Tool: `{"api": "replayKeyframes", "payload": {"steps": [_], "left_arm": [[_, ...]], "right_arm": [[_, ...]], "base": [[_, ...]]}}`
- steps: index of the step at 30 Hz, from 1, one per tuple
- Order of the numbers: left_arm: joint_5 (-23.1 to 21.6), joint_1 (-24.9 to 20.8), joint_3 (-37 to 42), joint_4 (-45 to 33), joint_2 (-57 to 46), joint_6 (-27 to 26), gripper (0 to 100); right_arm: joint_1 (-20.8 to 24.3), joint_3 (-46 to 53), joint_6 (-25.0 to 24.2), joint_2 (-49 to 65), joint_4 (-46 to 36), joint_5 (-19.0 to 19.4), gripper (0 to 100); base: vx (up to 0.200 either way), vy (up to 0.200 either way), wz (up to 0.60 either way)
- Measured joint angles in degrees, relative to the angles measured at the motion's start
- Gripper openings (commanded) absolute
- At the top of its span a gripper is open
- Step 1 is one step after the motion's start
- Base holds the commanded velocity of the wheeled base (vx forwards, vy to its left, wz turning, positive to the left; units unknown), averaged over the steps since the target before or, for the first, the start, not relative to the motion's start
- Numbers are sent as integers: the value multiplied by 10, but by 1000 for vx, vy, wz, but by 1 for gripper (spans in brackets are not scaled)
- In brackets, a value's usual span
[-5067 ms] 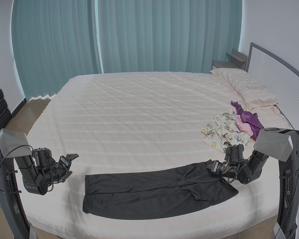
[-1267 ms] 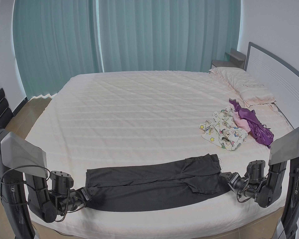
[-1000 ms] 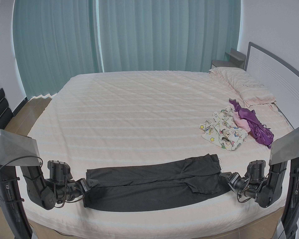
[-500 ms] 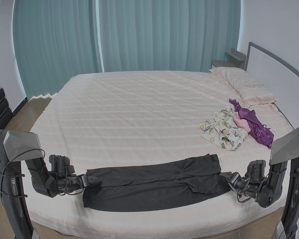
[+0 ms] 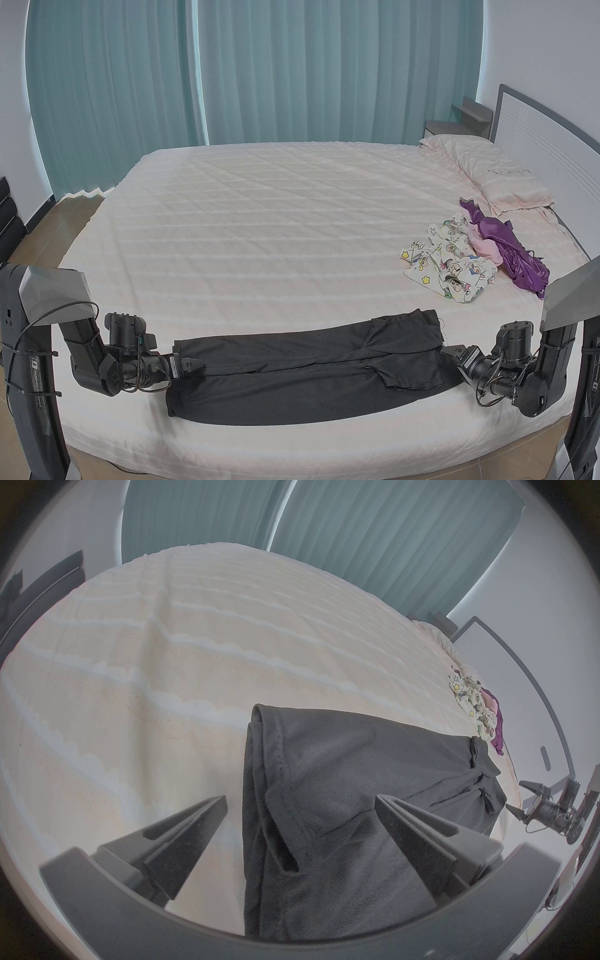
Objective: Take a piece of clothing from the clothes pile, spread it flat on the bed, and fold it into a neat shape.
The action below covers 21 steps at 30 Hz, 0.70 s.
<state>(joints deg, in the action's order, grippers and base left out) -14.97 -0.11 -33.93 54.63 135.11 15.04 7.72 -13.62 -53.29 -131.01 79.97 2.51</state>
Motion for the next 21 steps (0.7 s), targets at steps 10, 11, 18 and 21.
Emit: {"api": "replayKeyframes", "payload": {"steps": [10,11,18,21], "left_arm": [[-31,-5,-10,-5,6,-8,100],[-33,-6,-10,-6,6,-8,100],[-43,-9,-7,-7,6,-8,100],[-57,-9,-4,-7,1,-5,100]], "right_arm": [[0,0,0,-1,0,0,100],[0,0,0,-1,0,0,100],[0,-1,0,-1,0,0,100],[0,-1,0,-2,0,0,100]], "base": [[0,0,0],[0,0,0],[0,0,0],[0,0,0]]}}
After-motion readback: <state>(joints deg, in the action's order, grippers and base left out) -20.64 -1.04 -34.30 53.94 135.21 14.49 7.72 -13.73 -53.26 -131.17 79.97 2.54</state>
